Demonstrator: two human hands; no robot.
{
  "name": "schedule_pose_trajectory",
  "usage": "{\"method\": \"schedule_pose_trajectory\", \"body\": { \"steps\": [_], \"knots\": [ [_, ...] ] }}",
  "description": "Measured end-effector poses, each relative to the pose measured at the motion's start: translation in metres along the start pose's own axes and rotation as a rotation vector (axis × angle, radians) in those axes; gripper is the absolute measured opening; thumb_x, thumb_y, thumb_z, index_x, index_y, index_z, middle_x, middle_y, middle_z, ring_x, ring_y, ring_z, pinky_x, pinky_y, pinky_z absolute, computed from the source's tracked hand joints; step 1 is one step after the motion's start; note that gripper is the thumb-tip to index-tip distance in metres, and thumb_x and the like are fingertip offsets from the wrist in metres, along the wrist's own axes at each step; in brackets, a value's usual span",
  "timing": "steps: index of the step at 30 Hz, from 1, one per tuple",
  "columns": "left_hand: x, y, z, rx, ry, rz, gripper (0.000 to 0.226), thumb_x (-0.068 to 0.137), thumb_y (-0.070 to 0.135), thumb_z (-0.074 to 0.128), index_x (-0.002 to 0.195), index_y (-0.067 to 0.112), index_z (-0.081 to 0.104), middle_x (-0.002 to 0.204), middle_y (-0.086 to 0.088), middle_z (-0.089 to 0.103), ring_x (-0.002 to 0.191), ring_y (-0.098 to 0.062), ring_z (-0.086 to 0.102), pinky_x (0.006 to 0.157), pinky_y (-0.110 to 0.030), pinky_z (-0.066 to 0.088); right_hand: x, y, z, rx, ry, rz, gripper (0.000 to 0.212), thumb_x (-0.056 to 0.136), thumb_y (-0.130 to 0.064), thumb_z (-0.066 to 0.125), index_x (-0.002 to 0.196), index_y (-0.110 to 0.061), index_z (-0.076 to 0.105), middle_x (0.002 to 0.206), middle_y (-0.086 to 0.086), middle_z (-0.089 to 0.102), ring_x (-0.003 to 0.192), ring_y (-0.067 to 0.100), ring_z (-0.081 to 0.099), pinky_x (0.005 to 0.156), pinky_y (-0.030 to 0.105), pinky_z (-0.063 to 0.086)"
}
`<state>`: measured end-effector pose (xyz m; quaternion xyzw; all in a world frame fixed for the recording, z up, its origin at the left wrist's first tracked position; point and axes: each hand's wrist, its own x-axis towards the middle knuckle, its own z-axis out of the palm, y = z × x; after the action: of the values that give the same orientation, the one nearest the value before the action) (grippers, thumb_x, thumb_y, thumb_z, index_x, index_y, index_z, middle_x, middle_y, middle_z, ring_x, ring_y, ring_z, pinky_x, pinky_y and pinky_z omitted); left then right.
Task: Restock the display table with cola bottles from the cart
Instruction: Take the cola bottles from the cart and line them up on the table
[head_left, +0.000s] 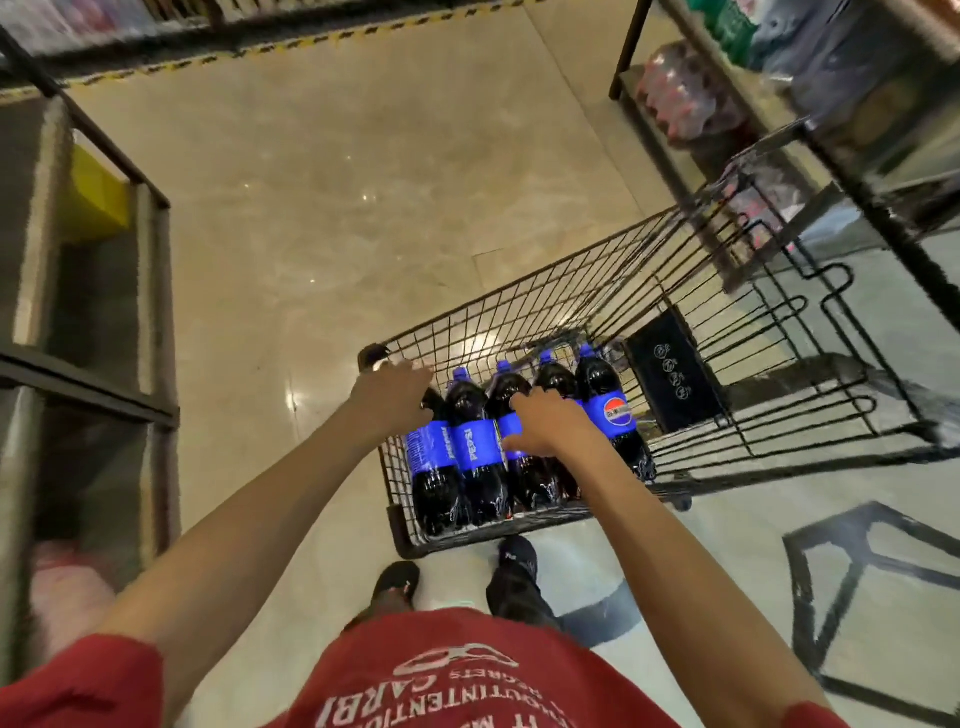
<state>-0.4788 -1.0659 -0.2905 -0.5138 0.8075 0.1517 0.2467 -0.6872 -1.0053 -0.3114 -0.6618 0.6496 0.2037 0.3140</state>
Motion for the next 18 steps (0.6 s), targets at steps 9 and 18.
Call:
{"method": "schedule_pose_trajectory", "body": {
  "steps": [9, 18],
  "knots": [
    [0.046, 0.025, 0.028, -0.290, -0.118, -0.178, 0.042, 0.095, 0.041, 0.059, 0.129, 0.015, 0.055, 0.124, -0.009, 0.061, 0.114, -0.030, 0.059, 0.088, -0.042, 0.052, 0.045, 0.031, 0.021, -0.071, -0.131, -0.172, 0.065, 0.097, -0.046, 0.062, 0.146, -0.010, 0.040, 0.148, 0.018, 0.042, 0.136, 0.039, 0.040, 0.103, 0.050, 0.043],
    [0.089, 0.010, 0.082, -0.602, -0.109, -0.355, 0.054, 0.094, 0.031, 0.063, 0.141, 0.009, 0.046, 0.129, -0.016, 0.061, 0.115, -0.033, 0.058, 0.084, -0.038, 0.046, 0.090, 0.025, 0.063, 0.031, -0.265, -0.189, 0.063, 0.097, -0.045, 0.062, 0.146, -0.010, 0.041, 0.148, 0.017, 0.044, 0.130, 0.038, 0.048, 0.099, 0.049, 0.045]
  ]
}}
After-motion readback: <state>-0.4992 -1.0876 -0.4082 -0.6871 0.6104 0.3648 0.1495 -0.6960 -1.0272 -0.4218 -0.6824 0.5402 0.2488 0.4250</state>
